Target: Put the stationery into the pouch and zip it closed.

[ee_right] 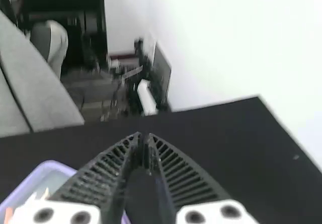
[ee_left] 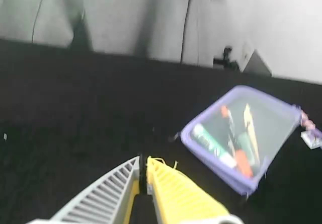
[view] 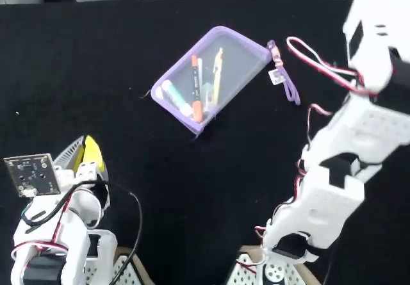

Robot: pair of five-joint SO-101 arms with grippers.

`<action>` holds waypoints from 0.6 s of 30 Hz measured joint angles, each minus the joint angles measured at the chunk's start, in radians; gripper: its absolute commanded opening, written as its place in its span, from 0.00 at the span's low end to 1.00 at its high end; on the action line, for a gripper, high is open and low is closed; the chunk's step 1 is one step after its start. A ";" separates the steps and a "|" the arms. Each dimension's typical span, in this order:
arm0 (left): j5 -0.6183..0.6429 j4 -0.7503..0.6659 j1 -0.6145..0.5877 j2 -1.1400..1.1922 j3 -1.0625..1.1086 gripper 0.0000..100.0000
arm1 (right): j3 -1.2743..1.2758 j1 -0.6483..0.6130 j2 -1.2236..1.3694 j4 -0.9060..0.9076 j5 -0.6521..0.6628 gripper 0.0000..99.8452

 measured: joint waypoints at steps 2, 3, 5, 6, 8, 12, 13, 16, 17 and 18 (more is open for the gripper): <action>0.000 0.035 0.000 0.000 -0.006 0.03 | 0.000 0.005 -0.057 0.000 0.000 0.01; 0.000 0.043 0.000 0.000 -0.006 0.03 | 0.000 0.005 -0.091 0.000 0.000 0.01; 0.000 0.049 0.000 0.000 -0.006 0.03 | 0.009 0.005 -0.164 0.000 0.000 0.01; 0.000 0.051 0.000 0.000 -0.006 0.03 | 0.032 0.005 -0.207 0.000 0.000 0.01; 0.000 0.051 0.000 0.000 -0.006 0.03 | 0.104 0.005 -0.305 0.000 0.000 0.01; 0.000 0.054 0.000 -0.002 0.048 0.03 | 0.351 0.005 -0.528 0.000 0.000 0.01; 0.000 0.054 0.000 -0.002 0.083 0.03 | 0.437 0.005 -0.592 0.000 0.000 0.01; 0.000 0.034 0.000 0.002 0.192 0.03 | 0.740 0.003 -0.786 0.000 0.000 0.01; 0.000 0.034 0.000 0.003 0.210 0.03 | 0.847 0.003 -0.845 -0.002 0.000 0.01; 0.000 0.034 0.000 0.000 0.221 0.03 | 0.959 0.002 -0.902 -0.006 0.000 0.01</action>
